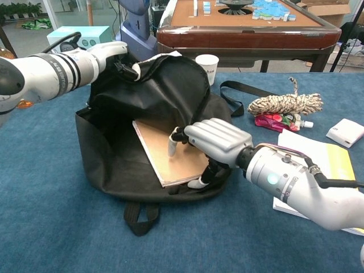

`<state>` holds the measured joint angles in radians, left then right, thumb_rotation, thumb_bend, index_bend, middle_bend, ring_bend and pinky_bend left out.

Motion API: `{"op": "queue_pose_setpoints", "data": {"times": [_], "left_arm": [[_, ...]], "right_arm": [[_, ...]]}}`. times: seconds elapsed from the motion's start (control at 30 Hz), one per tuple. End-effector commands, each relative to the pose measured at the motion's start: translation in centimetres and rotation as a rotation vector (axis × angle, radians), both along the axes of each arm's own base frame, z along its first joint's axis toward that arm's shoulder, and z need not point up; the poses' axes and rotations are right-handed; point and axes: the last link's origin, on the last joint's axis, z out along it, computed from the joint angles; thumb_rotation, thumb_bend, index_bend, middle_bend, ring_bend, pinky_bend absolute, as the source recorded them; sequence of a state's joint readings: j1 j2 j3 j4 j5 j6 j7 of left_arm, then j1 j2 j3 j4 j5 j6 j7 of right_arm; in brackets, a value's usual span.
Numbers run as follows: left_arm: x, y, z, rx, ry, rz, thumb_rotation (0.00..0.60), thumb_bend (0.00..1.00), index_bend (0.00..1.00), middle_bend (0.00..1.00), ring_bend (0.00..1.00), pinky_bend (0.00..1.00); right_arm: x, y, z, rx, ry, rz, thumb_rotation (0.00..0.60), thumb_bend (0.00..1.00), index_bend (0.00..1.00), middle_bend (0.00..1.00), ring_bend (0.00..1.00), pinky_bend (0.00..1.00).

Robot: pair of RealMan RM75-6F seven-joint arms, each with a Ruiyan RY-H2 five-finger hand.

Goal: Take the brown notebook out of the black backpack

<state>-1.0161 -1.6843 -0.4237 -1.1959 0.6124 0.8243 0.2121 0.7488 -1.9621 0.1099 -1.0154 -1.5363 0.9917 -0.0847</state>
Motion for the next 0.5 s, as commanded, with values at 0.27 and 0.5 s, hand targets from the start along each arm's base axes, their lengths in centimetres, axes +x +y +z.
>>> {"op": "queue_pose_setpoints", "data": {"times": [0.27, 0.5], "left_arm": [[-0.10, -0.03, 0.12, 0.000, -0.002, 0.003, 0.600, 0.71, 0.80, 0.22, 0.09, 0.05], [-0.26, 0.06, 0.37, 0.005, -0.004, 0.009, 0.600, 0.71, 0.80, 0.22, 0.09, 0.05]], "right_arm": [[0.34, -0.03, -0.78, -0.013, 0.016, 0.014, 0.600, 0.08, 0.34, 0.22, 0.14, 0.28], [0.36, -0.16, -1.15, -0.044, 0.025, 0.049, 0.600, 0.17, 0.34, 0.21, 0.14, 0.27]]}}
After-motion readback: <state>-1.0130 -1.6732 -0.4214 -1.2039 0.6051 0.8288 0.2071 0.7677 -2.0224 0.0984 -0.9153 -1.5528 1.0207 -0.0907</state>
